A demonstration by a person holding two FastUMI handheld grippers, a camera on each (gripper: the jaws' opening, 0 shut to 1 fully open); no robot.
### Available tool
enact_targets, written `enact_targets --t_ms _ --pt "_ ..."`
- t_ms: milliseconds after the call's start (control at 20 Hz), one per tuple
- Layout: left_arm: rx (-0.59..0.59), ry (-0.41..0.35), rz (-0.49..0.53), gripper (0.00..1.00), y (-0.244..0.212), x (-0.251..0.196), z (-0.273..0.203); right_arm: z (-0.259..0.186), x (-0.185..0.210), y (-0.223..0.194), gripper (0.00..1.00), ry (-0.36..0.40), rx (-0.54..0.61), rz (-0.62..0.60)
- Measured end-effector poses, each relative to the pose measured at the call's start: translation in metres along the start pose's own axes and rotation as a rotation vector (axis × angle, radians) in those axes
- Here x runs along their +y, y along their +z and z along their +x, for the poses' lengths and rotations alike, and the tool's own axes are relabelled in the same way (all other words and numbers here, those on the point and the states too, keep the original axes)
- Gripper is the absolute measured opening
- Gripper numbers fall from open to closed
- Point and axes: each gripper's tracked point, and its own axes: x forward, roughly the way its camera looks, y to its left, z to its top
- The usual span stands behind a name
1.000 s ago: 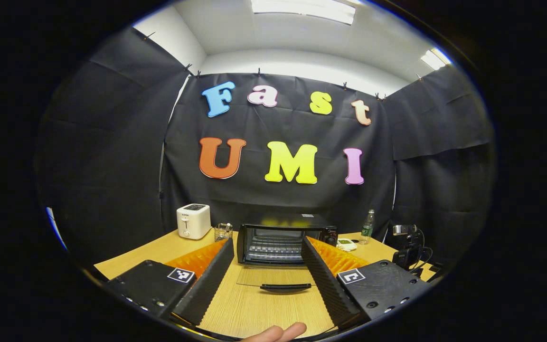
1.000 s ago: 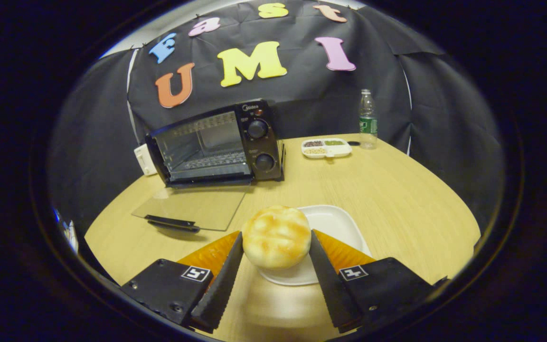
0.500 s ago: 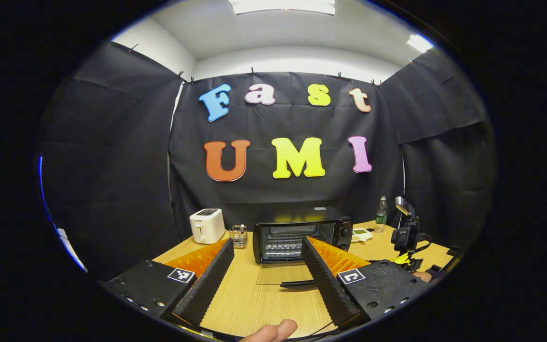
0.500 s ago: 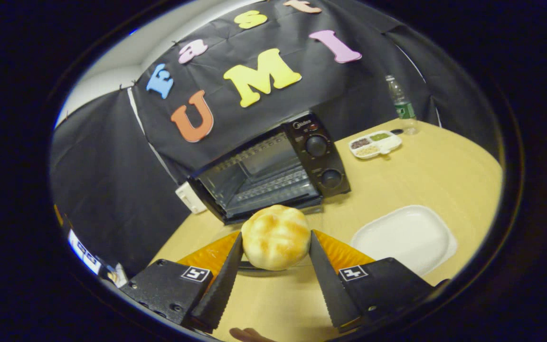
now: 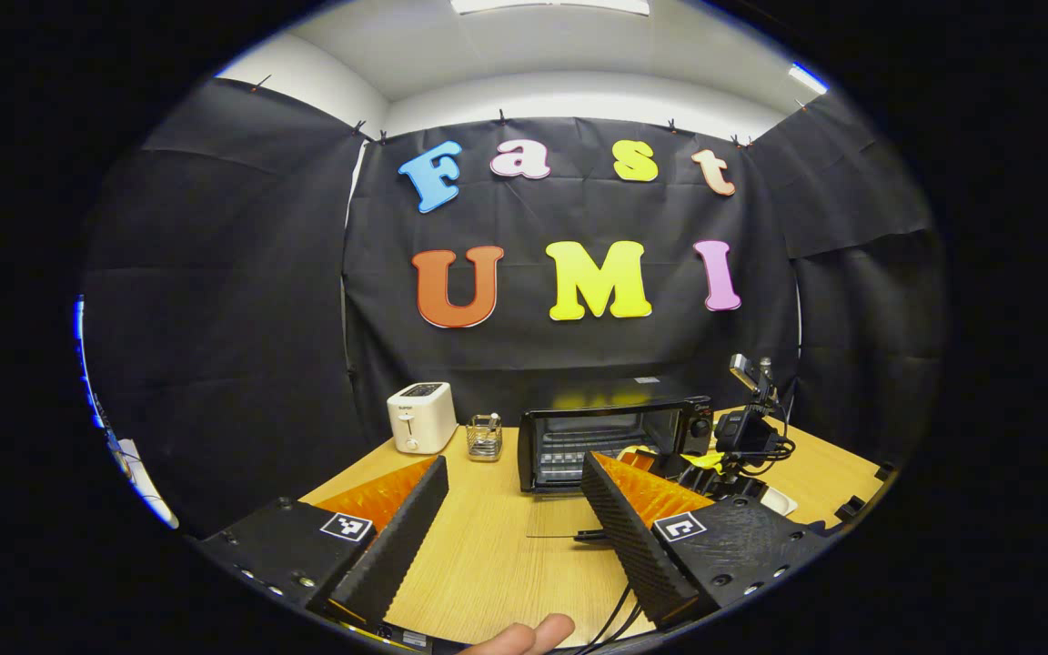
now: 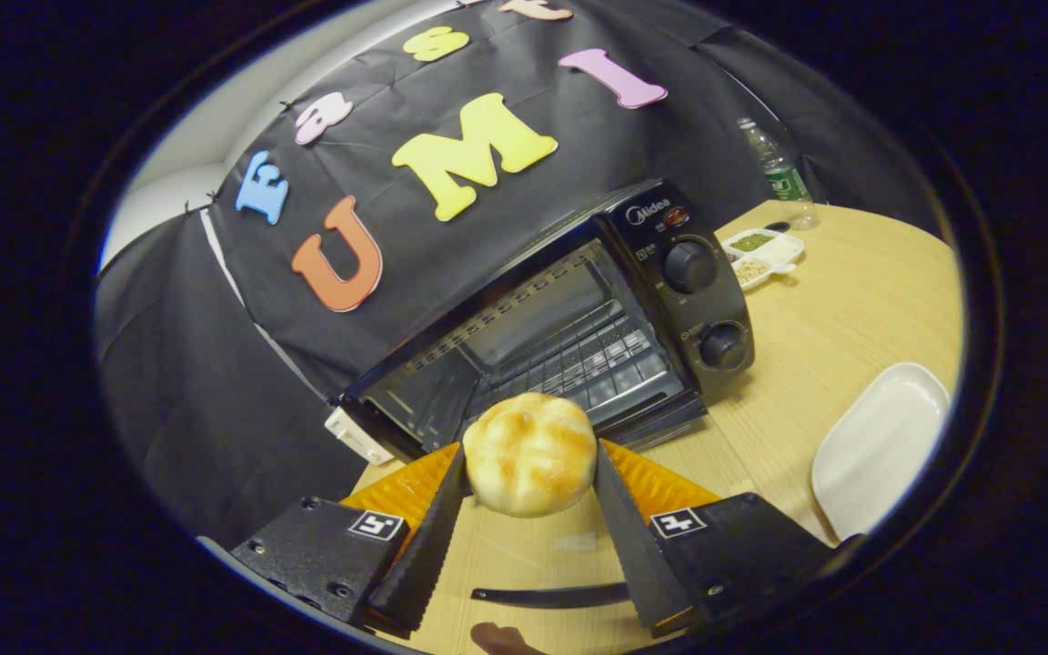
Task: Open the electric oven with the left hand, put the food in, and close the electric oven.
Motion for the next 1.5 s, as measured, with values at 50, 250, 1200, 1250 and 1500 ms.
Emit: enact_targets --t_ms 50,250,1200,1250,1500 --pt "0.002 -0.001 -0.005 0.96 0.0 0.0 0.001 0.012 0.002 0.005 0.82 -0.016 -0.018 -0.019" --pt "0.023 0.002 -0.02 0.96 -0.007 0.009 0.014 0.052 0.013 0.014 0.83 -0.062 -0.067 -0.105" --pt "0.113 0.018 -0.056 0.97 -0.045 0.014 0.03 0.101 0.015 0.044 0.94 -0.114 -0.152 -0.39" --pt "0.111 0.017 -0.058 0.96 -0.044 0.012 0.027 0.094 0.016 0.043 0.95 -0.109 -0.149 -0.387" --pt "0.104 0.015 -0.06 0.96 -0.036 0.004 0.007 0.045 0.012 0.044 0.97 -0.09 -0.132 -0.376"
